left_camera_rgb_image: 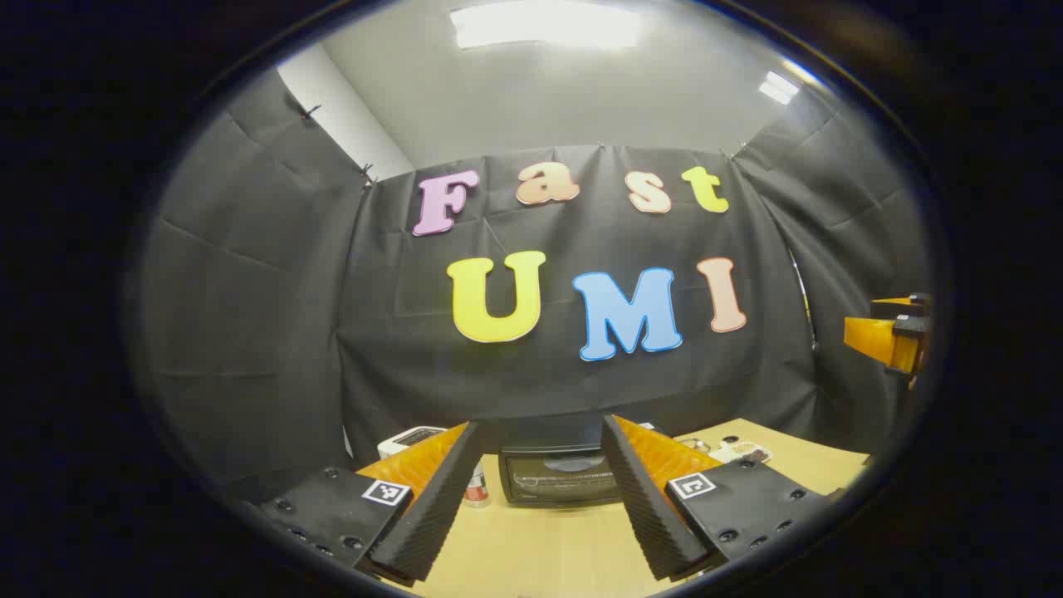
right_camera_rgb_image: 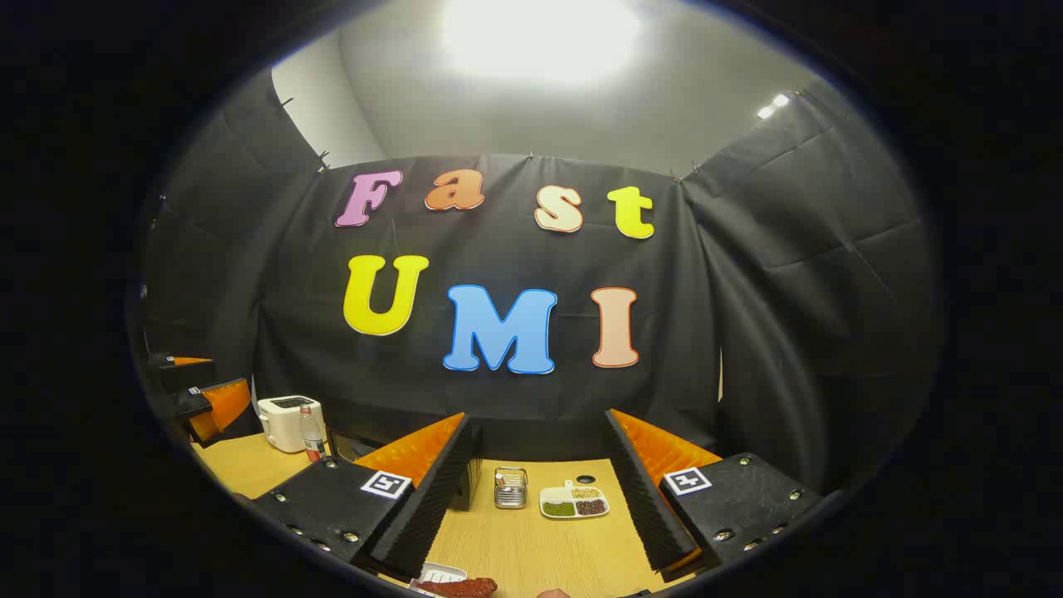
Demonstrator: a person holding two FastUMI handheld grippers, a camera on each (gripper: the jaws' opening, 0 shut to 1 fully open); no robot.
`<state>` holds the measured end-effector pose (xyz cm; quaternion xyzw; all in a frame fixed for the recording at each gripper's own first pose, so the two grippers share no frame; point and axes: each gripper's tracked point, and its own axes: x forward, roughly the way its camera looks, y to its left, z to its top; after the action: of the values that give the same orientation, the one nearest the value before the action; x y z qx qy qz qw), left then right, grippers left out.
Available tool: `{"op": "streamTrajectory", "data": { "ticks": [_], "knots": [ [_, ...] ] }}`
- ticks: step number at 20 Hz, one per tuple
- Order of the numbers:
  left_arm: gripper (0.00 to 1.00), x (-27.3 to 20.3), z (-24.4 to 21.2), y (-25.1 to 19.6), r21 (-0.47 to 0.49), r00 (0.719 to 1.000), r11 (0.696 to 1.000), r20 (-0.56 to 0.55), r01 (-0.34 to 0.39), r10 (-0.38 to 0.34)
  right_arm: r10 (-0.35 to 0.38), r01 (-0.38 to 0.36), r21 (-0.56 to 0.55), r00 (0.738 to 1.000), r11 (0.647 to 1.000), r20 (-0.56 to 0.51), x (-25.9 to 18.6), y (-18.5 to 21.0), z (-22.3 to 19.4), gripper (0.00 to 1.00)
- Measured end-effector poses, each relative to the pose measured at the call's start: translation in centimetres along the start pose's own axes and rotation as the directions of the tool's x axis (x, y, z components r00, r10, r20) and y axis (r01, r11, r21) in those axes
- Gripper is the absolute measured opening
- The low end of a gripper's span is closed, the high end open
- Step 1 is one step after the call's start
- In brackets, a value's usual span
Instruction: Open the electric oven with the left hand, put the food in, and close the electric oven.
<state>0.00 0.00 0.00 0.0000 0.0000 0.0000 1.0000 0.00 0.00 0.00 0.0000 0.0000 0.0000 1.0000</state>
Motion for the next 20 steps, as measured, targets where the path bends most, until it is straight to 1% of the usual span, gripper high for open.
{"op": "streamTrajectory", "data": {
  "ticks": [4, 9, 17, 18, 19, 20],
  "knots": [
    [1.0, -0.1, 0.0, -0.6, -0.012, 1.0, 1.0, -0.004, 0.006, -0.006, 0.004, -0.004, 0.011, 1.0, 1.0, -0.009, -0.2, -0.2, -0.5, 0.95],
    [1.0, -0.1, 0.5, -1.1, -0.002, 1.0, 1.0, 0.006, 0.01, -0.01, 0.015, -0.015, 0.017, 1.0, 1.0, -0.011, -0.1, -0.2, -0.7, 0.95],
    [1.0, 0.3, 1.5, -2.3, 0.0, 1.0, 1.0, 0.017, -0.013, 0.013, 0.044, -0.044, 0.019, 0.999, 0.999, 0.004, 0.4, -1.5, -1.0, 0.95],
    [0.91, 0.4, 1.5, -2.7, 0.0, 1.0, 1.0, 0.017, -0.014, 0.014, 0.047, -0.047, 0.02, 0.999, 0.999, 0.006, 0.4, -1.9, -1.1, 0.95],
    [1.0, 0.6, 1.7, -3.0, -0.001, 1.0, 1.0, 0.015, -0.016, 0.016, 0.048, -0.048, 0.023, 0.999, 0.999, 0.01, 0.4, -2.3, -1.1, 0.95],
    [1.0, 0.9, 1.6, -3.4, -0.005, 1.0, 1.0, 0.013, -0.018, 0.018, 0.052, -0.052, 0.031, 0.999, 0.998, 0.012, 0.4, -2.7, -1.3, 0.95]
  ]
}}
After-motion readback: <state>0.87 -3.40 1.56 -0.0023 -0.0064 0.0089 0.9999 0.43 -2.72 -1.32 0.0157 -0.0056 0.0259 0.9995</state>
